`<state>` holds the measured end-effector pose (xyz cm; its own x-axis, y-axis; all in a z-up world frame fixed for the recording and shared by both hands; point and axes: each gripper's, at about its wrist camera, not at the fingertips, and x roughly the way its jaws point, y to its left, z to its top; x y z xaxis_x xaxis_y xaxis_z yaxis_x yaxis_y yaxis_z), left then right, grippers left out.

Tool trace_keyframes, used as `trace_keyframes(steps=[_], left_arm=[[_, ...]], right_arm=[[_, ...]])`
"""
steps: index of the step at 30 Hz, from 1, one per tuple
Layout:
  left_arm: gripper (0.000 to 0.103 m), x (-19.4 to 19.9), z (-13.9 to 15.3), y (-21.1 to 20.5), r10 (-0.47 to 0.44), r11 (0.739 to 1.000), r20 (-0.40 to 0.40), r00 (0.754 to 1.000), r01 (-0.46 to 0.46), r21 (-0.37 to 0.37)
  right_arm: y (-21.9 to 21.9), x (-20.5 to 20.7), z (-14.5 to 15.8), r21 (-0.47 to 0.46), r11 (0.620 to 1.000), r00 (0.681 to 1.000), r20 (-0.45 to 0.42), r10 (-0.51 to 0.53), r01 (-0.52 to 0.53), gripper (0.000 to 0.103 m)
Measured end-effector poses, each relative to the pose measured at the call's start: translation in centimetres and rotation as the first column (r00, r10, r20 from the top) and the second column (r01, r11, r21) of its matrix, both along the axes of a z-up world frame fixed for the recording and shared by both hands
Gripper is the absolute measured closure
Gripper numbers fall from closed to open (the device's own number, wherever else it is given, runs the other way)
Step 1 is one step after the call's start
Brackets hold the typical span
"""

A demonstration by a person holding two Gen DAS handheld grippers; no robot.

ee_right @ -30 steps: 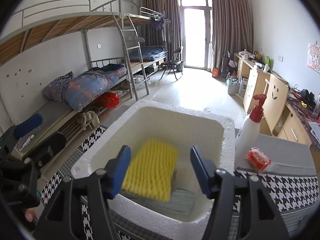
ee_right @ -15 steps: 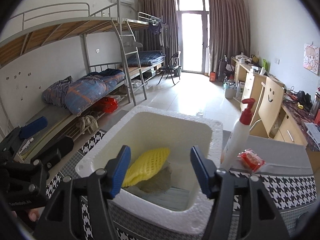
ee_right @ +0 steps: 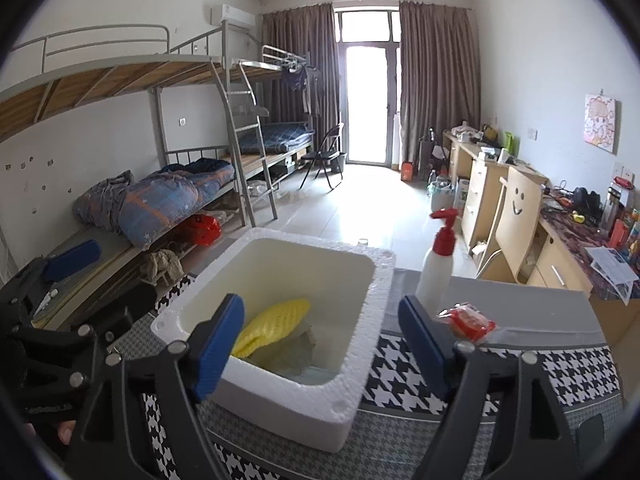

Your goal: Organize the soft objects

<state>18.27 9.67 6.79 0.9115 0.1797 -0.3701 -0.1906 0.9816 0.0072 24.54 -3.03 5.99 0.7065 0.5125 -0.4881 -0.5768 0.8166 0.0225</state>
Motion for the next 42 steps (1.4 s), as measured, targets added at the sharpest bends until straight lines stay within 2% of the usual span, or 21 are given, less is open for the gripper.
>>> trace_keyframes(steps=[8,23,36,42], left_arm=[[0.004,-1.6,0.9,-1.4,-0.027,1.000,0.036,0.999,0.027,0.010],[0.001,-6.2,2.2,-3.4,-0.044,0.999,0.096,0.994,0.042,0.020],[0.001,-9.6,2.3,-4.6,-0.057,0.998,0.128,0.990,0.054,0.023],[0.001,-11.2,2.3,-5.1,-0.073,0.997,0.163,0.984,0.071,0.017]], right_arm=[[-2.0,-1.6,1.0,0.031,0.998,0.997,0.053,-0.051,0.049,0.008],[-5.5,-6.1,2.4,0.079,0.994,0.992,0.102,-0.081,0.073,0.007],[-7.7,-10.0,2.4,0.111,0.991,0.989,0.125,-0.082,0.068,0.007],[-8.7,-11.6,2.3,0.124,0.989,0.983,0.153,-0.097,0.078,0.003]])
